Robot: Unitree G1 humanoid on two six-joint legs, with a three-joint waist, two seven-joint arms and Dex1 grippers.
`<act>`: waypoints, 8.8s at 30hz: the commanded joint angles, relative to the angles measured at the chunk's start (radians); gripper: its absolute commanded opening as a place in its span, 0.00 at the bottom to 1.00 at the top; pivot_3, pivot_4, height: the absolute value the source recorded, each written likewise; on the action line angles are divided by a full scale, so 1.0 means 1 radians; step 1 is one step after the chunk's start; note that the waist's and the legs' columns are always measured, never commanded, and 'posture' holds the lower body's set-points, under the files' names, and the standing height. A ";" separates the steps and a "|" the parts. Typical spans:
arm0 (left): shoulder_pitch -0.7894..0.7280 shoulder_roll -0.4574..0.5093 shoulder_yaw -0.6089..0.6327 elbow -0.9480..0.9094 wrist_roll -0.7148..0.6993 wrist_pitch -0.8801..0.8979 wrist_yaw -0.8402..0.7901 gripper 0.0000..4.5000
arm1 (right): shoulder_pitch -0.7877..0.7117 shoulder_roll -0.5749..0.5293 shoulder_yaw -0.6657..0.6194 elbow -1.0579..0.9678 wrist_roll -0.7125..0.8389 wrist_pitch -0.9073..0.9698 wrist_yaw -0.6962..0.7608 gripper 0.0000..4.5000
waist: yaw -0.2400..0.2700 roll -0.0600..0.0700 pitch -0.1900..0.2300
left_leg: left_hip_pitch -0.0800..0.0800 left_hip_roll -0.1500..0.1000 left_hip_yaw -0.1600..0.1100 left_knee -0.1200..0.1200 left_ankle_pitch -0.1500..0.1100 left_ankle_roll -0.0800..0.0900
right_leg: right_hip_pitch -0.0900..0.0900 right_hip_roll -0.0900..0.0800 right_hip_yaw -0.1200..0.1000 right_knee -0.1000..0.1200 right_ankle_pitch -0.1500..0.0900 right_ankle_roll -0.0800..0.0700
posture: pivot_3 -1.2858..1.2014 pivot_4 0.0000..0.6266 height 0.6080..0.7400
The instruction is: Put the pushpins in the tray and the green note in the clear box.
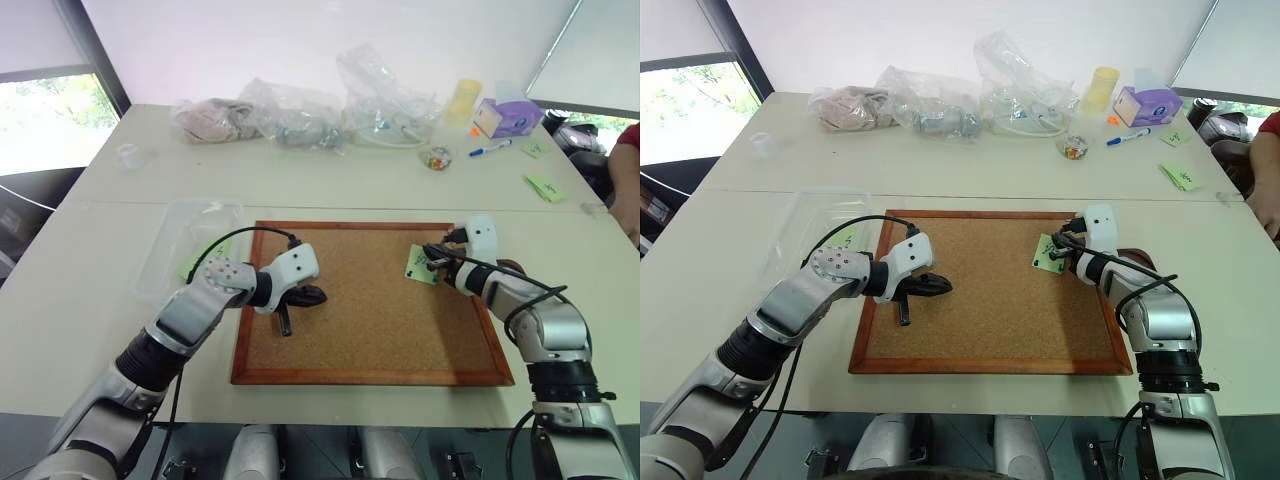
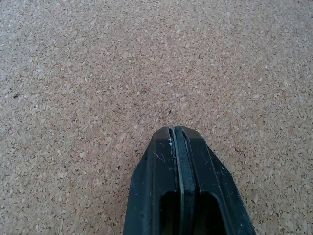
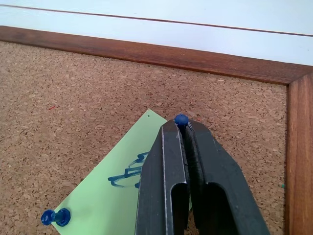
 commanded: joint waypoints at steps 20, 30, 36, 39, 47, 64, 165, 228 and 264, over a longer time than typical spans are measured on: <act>0.041 0.011 -0.038 0.002 0.016 0.084 0.001 0.00 | 0.005 0.034 -0.093 -0.052 -0.011 -0.162 -0.044 0.01 | -0.002 0.001 0.000 | 0.000 0.000 0.000 0.000 0.000 0.000 | 0.000 0.000 0.000 0.000 0.000 0.000 | 0.52 0.24 0.98; 0.041 0.007 -0.038 0.003 0.016 0.081 0.002 0.00 | 0.020 0.037 -0.126 -0.073 -0.007 -0.166 -0.050 0.01 | -0.002 0.003 -0.002 | 0.001 0.000 0.000 0.000 0.000 0.000 | 0.000 0.000 0.000 0.000 0.000 0.000 | 0.52 0.24 0.98; 0.037 0.004 -0.028 0.002 0.017 0.068 0.005 0.00 | 0.165 0.013 -0.254 -0.239 -0.021 -0.151 -0.136 0.01 | 0.002 0.003 -0.002 | 0.000 0.000 0.000 0.000 0.000 0.000 | 0.000 0.000 0.000 0.000 0.000 0.000 | 0.52 0.24 0.98; 0.034 0.003 -0.029 0.000 0.022 0.061 0.006 0.00 | 0.278 0.015 -0.307 -0.321 -0.014 -0.117 -0.154 0.01 | 0.001 0.003 -0.002 | 0.000 0.000 0.000 -0.001 0.000 0.000 | 0.000 0.000 0.000 0.000 0.000 0.000 | 0.52 0.24 0.98; 0.021 -0.006 -0.035 0.018 0.029 0.050 -0.002 0.00 | 0.368 0.023 -0.311 -0.317 -0.020 -0.099 -0.156 0.01 | -0.003 0.007 -0.005 | 0.004 0.000 -0.001 -0.001 0.000 0.000 | 0.003 0.000 0.002 0.000 -0.002 -0.003 | 0.52 0.24 0.98; 0.026 -0.008 -0.030 0.009 0.029 0.058 0.002 0.00 | 0.361 0.022 -0.305 -0.248 -0.046 -0.115 -0.145 0.99 | -0.001 0.007 -0.006 | 0.004 0.000 -0.001 -0.001 0.000 0.000 | 0.003 0.000 0.002 0.000 -0.002 -0.003 | 0.52 0.24 0.98; 0.016 -0.020 -0.032 0.046 0.056 0.030 -0.019 0.00 | 0.361 0.081 -0.316 -0.185 -0.051 -0.268 -0.192 0.98 | 0.000 0.007 -0.007 | 0.004 0.000 -0.002 -0.001 0.000 0.000 | 0.003 0.000 0.002 0.000 -0.003 -0.004 | 0.52 0.24 0.98; 0.007 -0.025 -0.031 0.063 0.066 0.025 -0.020 0.00 | 0.267 0.114 -0.062 -0.335 -0.033 -0.317 0.026 0.00 | 0.001 0.007 -0.008 | 0.004 0.000 -0.002 -0.001 0.000 0.001 | 0.003 0.000 0.002 -0.001 -0.003 -0.004 | 0.52 0.24 0.98; -0.743 -0.654 0.620 1.204 -0.364 0.124 0.116 0.73 | 0.268 0.008 -0.010 -0.750 -0.024 -0.111 0.005 0.00 | 0.002 0.000 -0.002 | -0.003 -0.010 -0.021 0.000 0.000 0.001 | 0.002 0.000 -0.002 -0.002 -0.002 0.001 | 0.52 0.24 0.98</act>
